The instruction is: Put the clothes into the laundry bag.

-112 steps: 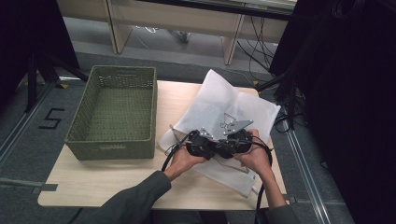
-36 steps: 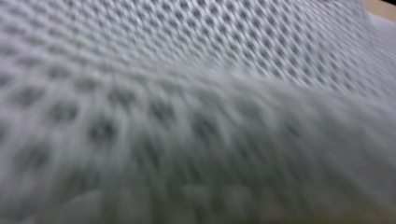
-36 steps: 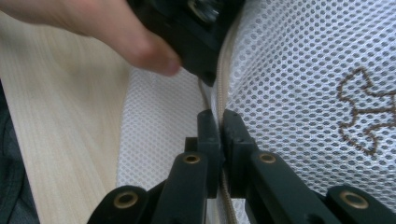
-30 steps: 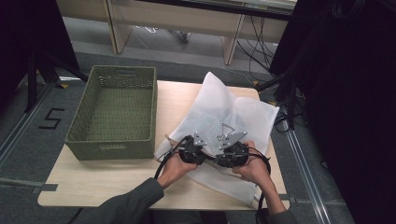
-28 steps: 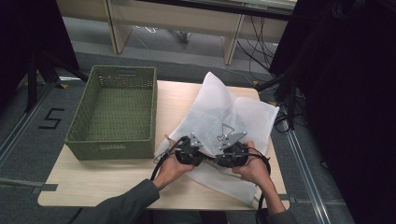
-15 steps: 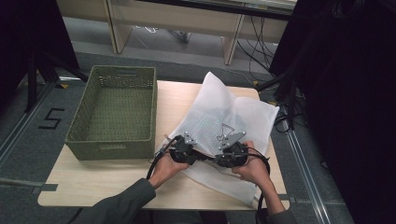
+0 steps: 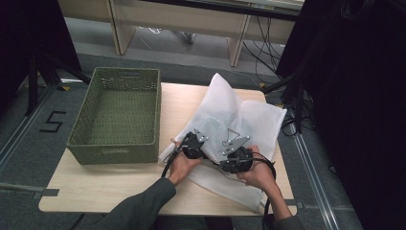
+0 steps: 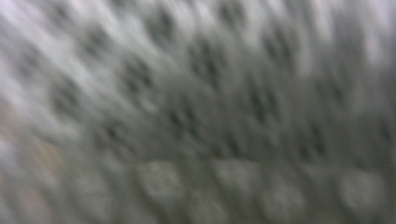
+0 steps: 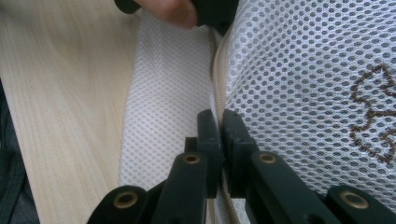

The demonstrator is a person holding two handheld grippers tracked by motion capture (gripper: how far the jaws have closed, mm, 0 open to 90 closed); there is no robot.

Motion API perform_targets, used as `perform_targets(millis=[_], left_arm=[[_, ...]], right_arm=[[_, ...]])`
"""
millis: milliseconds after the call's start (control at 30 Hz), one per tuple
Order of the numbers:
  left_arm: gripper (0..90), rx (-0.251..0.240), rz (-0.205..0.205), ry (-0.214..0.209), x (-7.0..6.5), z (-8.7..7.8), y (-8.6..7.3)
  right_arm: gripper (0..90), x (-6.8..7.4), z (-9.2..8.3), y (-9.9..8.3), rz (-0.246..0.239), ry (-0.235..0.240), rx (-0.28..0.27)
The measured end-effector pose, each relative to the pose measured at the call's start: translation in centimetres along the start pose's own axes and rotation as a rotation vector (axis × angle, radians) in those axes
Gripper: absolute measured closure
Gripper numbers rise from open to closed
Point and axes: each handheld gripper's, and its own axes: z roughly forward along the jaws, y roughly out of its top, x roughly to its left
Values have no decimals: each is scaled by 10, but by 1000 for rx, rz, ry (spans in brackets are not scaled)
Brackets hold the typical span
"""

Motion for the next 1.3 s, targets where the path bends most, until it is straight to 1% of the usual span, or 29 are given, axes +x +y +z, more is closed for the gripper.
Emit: perform_targets(millis=[67,100,133,167,200,233,267,300,367,433,467,500,567,600,633,667,700,733,767,800,833,867,900,933,1033,1167,1200,1233,1300], left_arm=[[784,6,6,-28,1,-7,-3],[760,6,6,-28,1,-7,-3],[741,14,25,-47,0,-18,-6],[727,14,25,-47,0,-18,-6],[707,28,44,-85,0,-29,-8],[693,30,51,-97,-1,-35,-9],[688,33,58,-111,-3,-41,-10],[685,33,58,-111,-3,-41,-10],[679,34,70,-154,-6,-57,-15],[679,34,78,-161,-8,-61,-16],[681,33,96,-169,-9,-66,-18],[686,34,96,-171,-10,-67,-18],[697,41,99,-178,-10,-66,-19],[701,51,90,-188,-11,-59,-20],[704,51,90,-188,-11,-59,-20],[709,57,83,-198,-12,-55,-20],[709,63,69,-210,-12,-50,-21],[727,67,42,-221,-13,-40,-19],[753,56,39,-203,-13,-35,-17],[791,45,51,-176,-12,-30,-15],[821,45,51,-176,-12,-30,-15],[849,34,42,-145,-10,-21,-9],[858,34,42,-145,-10,-21,-9],[863,13,25,-122,-10,-14,-4],[866,-22,15,-80,-12,-9,2],[840,-15,17,-84,-14,-5,2],[827,-1,34,-89,-15,-7,-2],[814,-1,34,-89,-15,-7,-2],[779,36,51,-119,-14,-15,-8]], right_arm=[[881,1,1,0,9,3,4],[881,1,1,0,9,3,4],[881,1,1,0,9,2,3],[881,1,1,0,9,2,3],[881,0,1,0,10,3,2],[881,1,1,0,11,0,4],[881,2,1,0,18,-3,9],[881,2,1,0,7,-1,8],[881,2,2,0,-1,1,9],[881,2,3,1,-1,-1,11],[880,3,4,1,0,-1,20],[880,3,5,1,-6,-2,22],[880,3,6,1,-10,0,25],[880,5,6,2,1,-2,36],[880,5,6,2,1,-2,36],[880,5,6,3,-14,-4,35],[880,5,6,3,-14,-4,35],[880,6,6,2,-7,-2,33],[880,5,6,2,-12,0,30],[880,5,6,2,-13,1,29],[880,5,6,2,-13,1,29],[880,5,6,2,-15,1,29],[880,5,6,2,-15,1,29],[880,4,6,2,-13,2,28],[880,4,6,1,-9,4,26],[880,3,6,1,-4,12,23],[880,4,6,1,-6,13,24],[880,4,6,1,-6,13,24],[880,5,8,0,9,20,35]])
